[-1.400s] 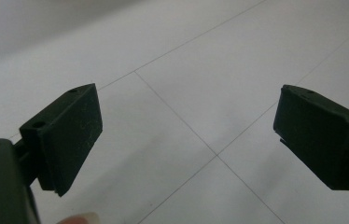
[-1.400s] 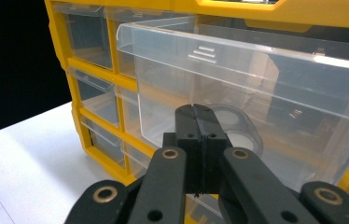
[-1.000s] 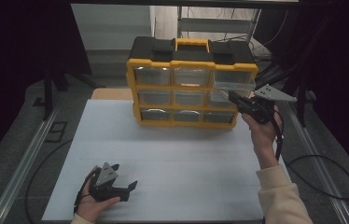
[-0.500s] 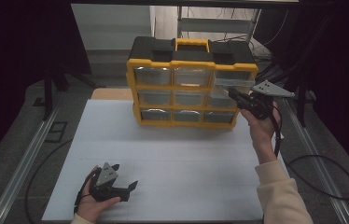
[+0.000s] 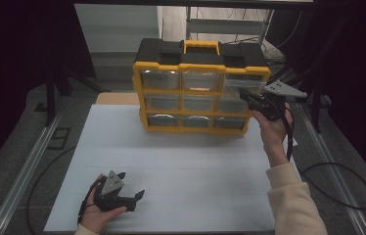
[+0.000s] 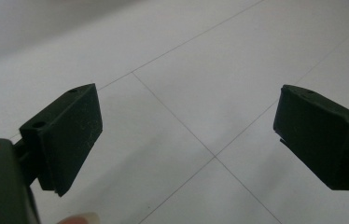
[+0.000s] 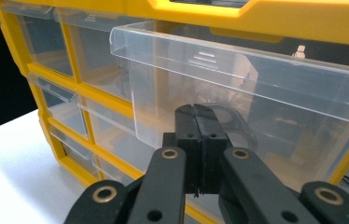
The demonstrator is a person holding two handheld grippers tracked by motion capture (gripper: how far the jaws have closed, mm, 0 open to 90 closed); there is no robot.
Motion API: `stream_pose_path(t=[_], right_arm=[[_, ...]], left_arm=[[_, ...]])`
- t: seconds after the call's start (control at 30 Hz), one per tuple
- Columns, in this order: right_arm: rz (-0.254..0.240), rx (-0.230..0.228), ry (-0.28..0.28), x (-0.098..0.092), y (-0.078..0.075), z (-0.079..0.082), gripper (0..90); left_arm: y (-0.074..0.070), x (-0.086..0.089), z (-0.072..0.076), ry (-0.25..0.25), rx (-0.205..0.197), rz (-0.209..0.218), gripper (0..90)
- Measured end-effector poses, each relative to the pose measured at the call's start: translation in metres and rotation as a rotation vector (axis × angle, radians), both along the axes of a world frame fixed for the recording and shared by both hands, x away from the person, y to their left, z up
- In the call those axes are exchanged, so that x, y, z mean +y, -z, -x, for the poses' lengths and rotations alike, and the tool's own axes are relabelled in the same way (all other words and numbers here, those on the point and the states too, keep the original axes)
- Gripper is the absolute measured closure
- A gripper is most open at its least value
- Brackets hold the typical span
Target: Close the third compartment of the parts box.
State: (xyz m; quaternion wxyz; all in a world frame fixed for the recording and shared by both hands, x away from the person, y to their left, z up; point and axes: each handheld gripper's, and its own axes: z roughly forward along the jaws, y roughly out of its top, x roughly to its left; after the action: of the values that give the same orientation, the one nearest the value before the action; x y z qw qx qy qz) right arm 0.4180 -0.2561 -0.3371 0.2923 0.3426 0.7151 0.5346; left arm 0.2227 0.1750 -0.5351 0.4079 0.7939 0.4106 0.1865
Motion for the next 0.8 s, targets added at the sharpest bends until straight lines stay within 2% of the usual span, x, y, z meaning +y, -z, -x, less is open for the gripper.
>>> stream_pose_path(t=[0.8], right_arm=[[0.012, 0.011, 0.043, 0.006, -0.001, -0.024, 89.5]], left_arm=[[0.000, 0.002, 0.000, -0.003, 0.000, 0.001, 8.6]])
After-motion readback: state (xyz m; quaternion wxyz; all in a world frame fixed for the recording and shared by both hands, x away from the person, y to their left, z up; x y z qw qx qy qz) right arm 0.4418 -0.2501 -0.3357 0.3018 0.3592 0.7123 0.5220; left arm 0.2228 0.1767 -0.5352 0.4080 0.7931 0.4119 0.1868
